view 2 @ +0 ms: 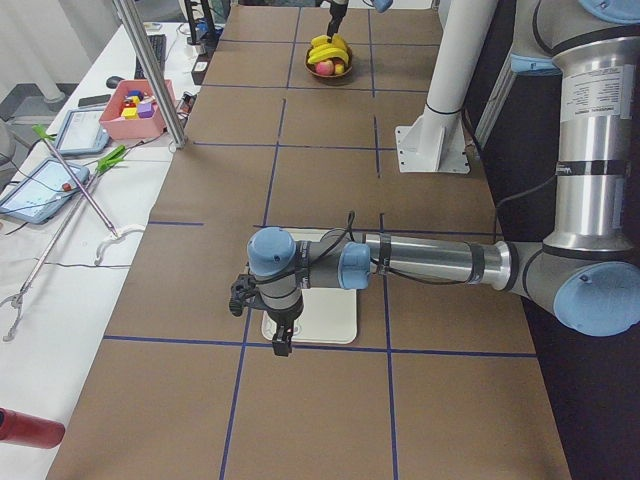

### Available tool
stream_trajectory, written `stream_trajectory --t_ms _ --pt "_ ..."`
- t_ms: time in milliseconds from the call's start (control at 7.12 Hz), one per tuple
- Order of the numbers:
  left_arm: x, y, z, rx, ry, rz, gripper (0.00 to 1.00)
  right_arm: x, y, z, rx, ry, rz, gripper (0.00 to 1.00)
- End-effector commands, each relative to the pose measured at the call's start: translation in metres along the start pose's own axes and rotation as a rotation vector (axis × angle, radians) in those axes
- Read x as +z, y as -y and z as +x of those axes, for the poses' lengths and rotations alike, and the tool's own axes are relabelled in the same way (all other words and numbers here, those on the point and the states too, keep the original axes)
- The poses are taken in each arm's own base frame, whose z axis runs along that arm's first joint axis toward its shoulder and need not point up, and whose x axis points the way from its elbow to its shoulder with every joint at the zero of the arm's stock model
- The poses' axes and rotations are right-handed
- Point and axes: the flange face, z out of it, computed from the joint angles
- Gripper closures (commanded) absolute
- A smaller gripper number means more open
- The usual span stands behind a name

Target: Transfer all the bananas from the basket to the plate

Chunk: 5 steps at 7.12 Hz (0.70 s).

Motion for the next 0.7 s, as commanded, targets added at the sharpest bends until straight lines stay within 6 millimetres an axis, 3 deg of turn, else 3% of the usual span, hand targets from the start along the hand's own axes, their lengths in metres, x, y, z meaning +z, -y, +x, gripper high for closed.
stream_trajectory --t_ms 0,140,281,562 --pt "0.0 0.0 0.0 0.0 0.0 0.0 0.0 0.0093 -0.0013 0.0022 -0.009 0.01 -0.002 0.16" --pt "0.0 0.0 0.0 0.0 0.0 0.0 0.0 0.0095 -0.0022 0.0008 -0.012 0.014 -0.009 0.37" --pt "0.0005 -0.0008 -0.0004 -0.001 0.0 -0.002 0.0 0.0093 -0.0026 0.0005 -0.014 0.017 -0.013 0.73" --pt "0.0006 -0.0008 -0.0004 -0.001 0.0 -0.002 0.0 0.0083 -0.0022 0.0013 -0.023 0.018 -0.012 0.97"
